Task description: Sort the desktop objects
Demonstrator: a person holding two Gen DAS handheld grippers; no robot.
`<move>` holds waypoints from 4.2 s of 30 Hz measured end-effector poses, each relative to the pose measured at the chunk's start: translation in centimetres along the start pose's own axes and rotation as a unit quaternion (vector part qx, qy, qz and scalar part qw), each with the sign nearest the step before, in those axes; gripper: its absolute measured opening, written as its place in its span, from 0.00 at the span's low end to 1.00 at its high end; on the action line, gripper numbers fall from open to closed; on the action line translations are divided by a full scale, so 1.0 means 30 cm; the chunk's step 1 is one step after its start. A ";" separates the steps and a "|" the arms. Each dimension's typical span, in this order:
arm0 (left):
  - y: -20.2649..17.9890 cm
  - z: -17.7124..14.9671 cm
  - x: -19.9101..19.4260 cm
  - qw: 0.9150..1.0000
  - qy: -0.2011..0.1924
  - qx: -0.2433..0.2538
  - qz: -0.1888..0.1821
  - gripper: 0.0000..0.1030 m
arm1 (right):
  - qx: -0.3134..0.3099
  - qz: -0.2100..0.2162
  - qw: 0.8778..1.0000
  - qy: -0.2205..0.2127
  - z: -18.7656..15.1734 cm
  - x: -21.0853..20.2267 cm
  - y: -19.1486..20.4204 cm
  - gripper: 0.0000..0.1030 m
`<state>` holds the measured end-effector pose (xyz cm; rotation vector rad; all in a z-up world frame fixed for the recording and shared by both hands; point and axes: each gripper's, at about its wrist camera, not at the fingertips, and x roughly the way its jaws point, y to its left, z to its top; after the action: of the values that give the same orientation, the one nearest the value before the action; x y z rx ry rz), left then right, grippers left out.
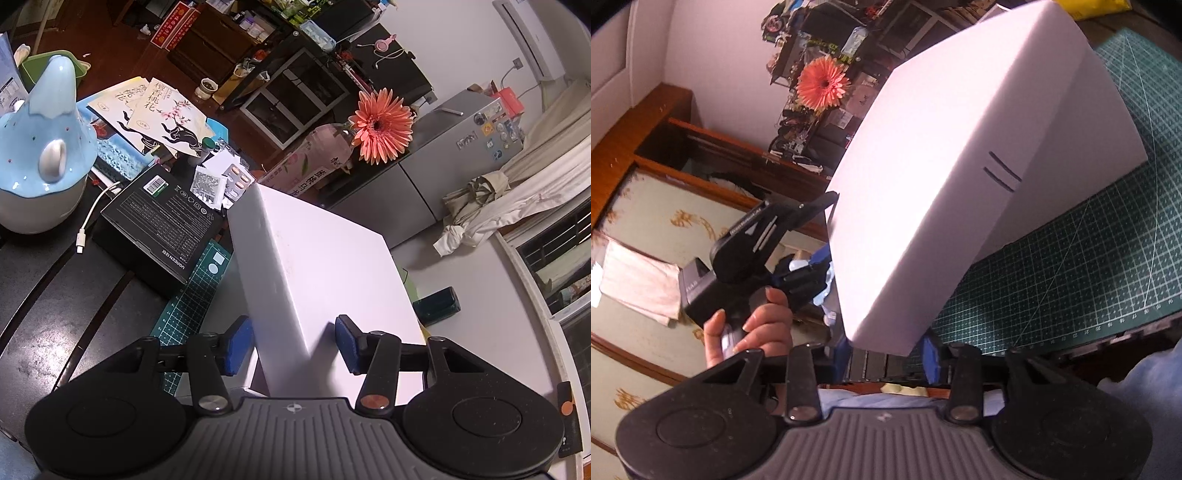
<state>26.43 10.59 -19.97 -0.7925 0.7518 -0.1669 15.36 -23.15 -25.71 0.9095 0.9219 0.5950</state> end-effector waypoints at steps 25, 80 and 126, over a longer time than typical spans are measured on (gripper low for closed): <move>-0.002 0.005 0.005 1.000 0.003 -0.005 -0.002 0.49 | 0.060 -0.007 0.990 -0.127 0.020 -0.096 -0.057 0.44; 0.071 0.064 0.089 0.997 -0.006 -0.067 -0.047 0.60 | 0.107 0.029 0.987 -0.117 0.078 -0.083 -0.126 0.51; 0.008 -0.025 -0.003 1.000 0.013 -0.015 -0.008 0.56 | 0.130 0.007 0.979 -0.159 0.113 -0.148 -0.175 0.42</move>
<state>25.82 10.35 -20.43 -0.8269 0.7746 -0.1803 16.43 -30.56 -27.42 1.2082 0.7118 0.3289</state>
